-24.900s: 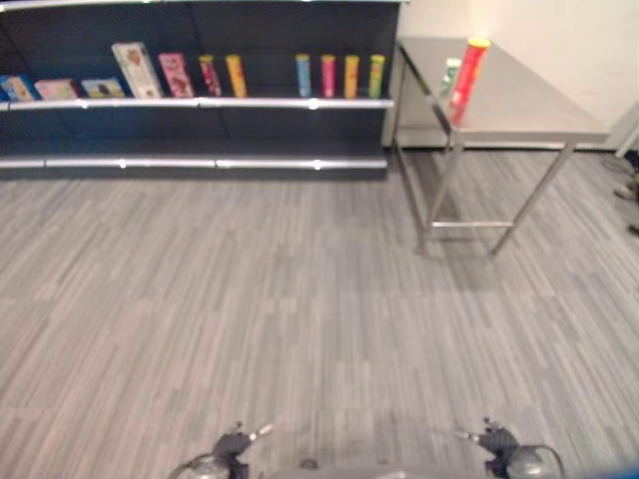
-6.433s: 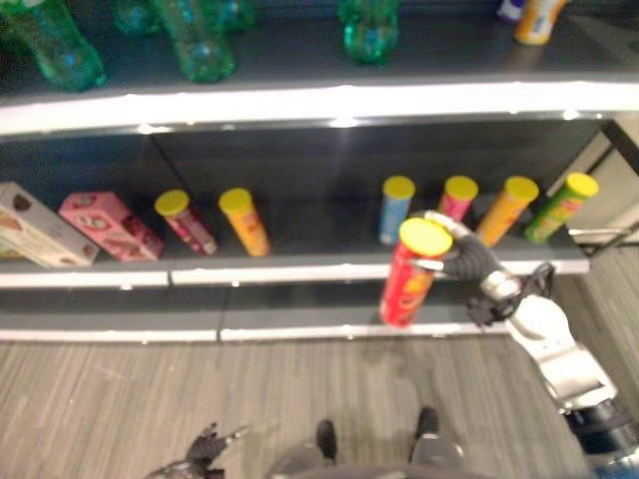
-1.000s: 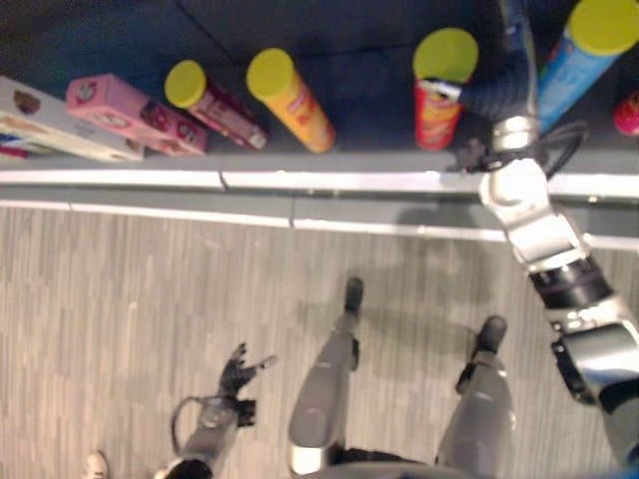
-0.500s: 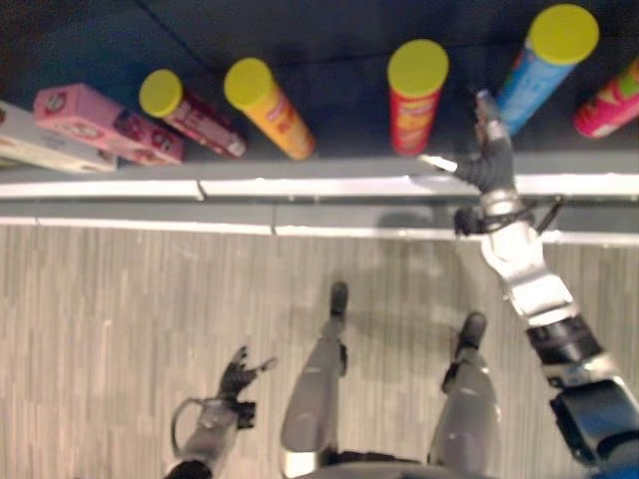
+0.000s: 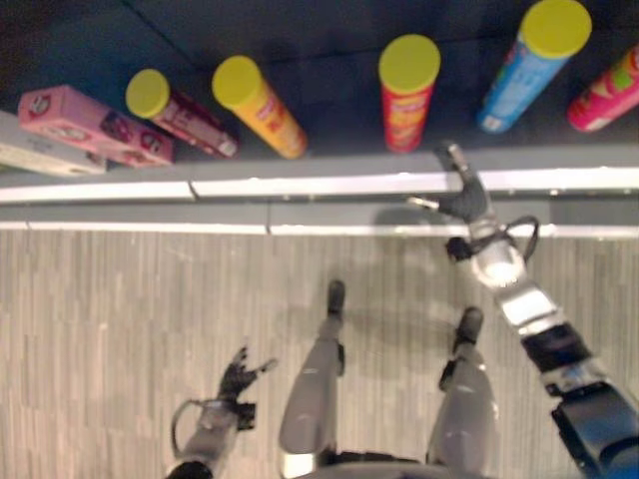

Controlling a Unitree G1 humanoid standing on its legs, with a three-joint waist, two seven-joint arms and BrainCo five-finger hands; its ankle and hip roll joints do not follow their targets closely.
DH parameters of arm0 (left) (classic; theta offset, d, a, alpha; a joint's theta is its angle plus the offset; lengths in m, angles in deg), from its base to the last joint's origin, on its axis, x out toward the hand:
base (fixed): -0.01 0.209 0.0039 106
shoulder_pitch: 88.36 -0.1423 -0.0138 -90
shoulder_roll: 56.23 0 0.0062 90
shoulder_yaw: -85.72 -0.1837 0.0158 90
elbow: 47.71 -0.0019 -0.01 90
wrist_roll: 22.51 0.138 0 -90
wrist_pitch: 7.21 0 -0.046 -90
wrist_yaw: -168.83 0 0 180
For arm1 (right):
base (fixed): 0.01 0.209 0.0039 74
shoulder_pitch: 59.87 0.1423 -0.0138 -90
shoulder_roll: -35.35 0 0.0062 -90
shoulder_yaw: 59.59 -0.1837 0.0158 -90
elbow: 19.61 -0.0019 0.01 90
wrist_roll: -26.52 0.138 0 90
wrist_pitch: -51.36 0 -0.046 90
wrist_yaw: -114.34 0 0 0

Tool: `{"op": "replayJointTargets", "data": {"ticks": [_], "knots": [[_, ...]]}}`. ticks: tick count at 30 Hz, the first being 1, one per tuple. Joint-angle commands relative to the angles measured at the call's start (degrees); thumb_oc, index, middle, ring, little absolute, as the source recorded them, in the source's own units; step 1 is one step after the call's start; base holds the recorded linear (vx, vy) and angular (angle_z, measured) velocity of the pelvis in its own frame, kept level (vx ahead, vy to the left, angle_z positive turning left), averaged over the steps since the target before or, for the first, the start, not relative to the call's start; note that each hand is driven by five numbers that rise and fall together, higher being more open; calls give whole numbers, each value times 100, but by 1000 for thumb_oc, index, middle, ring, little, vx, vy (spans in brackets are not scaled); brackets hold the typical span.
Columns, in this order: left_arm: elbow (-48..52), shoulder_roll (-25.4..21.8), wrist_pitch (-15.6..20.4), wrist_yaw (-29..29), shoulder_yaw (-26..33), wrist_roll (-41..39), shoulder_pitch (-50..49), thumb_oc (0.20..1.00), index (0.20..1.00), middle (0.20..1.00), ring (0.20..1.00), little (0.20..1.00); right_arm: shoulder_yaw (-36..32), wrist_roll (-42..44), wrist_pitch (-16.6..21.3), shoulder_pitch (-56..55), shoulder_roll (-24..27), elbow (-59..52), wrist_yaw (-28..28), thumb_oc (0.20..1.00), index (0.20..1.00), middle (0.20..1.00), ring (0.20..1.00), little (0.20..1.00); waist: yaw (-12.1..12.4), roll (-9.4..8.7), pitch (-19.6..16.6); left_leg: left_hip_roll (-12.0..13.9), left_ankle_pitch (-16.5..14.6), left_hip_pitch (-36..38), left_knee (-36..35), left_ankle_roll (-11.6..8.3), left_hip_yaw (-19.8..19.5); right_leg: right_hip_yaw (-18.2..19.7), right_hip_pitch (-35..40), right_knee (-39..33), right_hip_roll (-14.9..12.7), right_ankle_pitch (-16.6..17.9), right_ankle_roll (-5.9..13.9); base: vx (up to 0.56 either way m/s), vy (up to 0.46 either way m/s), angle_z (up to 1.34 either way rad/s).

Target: Put the goods on the table back onto the shelves and tidy them up.

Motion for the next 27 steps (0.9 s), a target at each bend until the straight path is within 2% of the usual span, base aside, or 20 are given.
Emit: {"op": "replayJointTargets", "data": {"ticks": [1, 15, 27], "knots": [[-218, -317, 96, -79, 98, -17, -9, 1000, 1000, 1000, 1000, 1000, 110, -152, 143, 594, 221, 129, -186, 1000, 1000, 1000, 1000, 1000, 215, -17, 76, 166, -295, 398, -412, -149, 185, 654, -428, 388, 96, -145, -240, 0, 0, 0], [-319, -384, 160, -73, -44, -113, -2, 1000, 1000, 1000, 1000, 1000, 33, 102, 89, 1431, 568, 997, -482, 1000, 1000, 1000, 1000, 1000, 356, 82, 34, 139, -218, 375, -537, -144, 134, 626, -537, 493, 80, -164, -232, 0, 0, 0], [-257, -435, 172, -50, -98, -197, 17, 1000, 1000, 1000, 1000, 1000, 247, 218, 87, 1833, 677, 1169, -382, 1000, 1000, 1000, 1000, 1000, 452, 108, 2, 133, -196, 367, -559, -150, 88, 586, -540, 507, 71, -158, -220, 0, 0, 0]]}}
